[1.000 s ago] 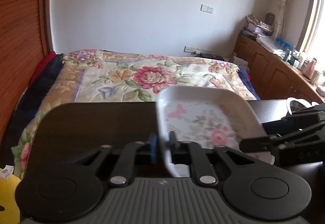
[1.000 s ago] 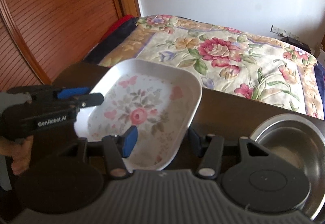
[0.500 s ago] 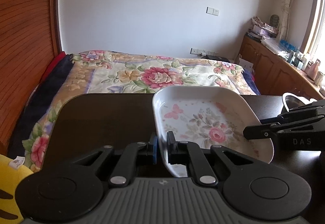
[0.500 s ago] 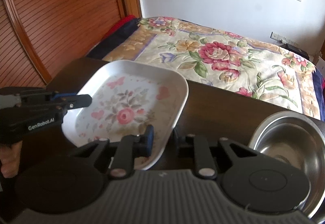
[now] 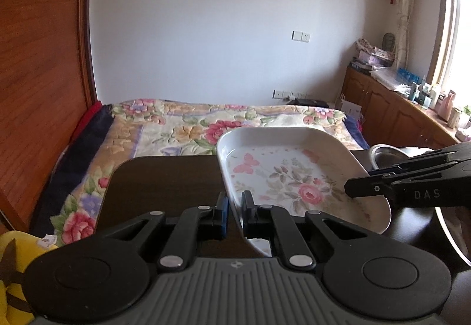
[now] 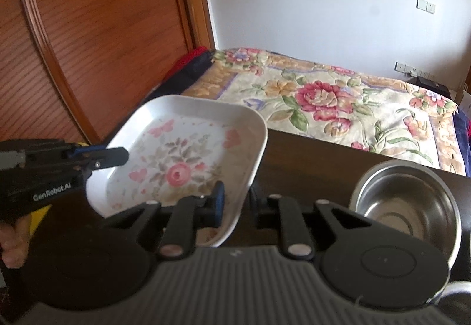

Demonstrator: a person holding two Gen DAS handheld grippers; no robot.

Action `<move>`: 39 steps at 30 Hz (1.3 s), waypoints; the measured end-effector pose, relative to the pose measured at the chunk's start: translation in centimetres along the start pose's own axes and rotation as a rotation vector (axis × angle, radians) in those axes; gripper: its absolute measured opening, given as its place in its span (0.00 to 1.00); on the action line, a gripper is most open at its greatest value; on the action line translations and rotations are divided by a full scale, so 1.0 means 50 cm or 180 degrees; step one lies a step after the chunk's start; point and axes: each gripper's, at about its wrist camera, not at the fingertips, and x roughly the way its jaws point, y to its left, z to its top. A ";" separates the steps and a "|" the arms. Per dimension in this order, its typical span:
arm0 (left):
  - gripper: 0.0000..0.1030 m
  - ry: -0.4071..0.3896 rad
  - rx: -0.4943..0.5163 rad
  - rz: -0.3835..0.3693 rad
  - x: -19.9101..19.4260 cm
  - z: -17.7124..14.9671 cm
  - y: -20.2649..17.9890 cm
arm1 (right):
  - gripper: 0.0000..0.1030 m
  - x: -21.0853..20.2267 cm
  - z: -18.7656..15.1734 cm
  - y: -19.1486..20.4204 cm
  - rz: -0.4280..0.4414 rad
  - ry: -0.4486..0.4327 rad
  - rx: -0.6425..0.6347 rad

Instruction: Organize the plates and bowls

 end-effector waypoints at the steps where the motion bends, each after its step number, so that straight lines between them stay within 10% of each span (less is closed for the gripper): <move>1: 0.27 -0.0023 0.0002 -0.0001 -0.013 -0.003 -0.005 | 0.19 -0.009 -0.004 0.000 0.0014 -0.0024 0.0003; 21: 0.27 -0.0357 0.0207 0.0011 -0.234 -0.111 -0.118 | 0.19 -0.179 -0.135 0.019 0.0148 -0.0252 0.0022; 39: 0.27 -0.0292 -0.0002 -0.0096 -0.277 -0.217 -0.112 | 0.19 -0.222 -0.235 0.053 0.0272 -0.0278 -0.0001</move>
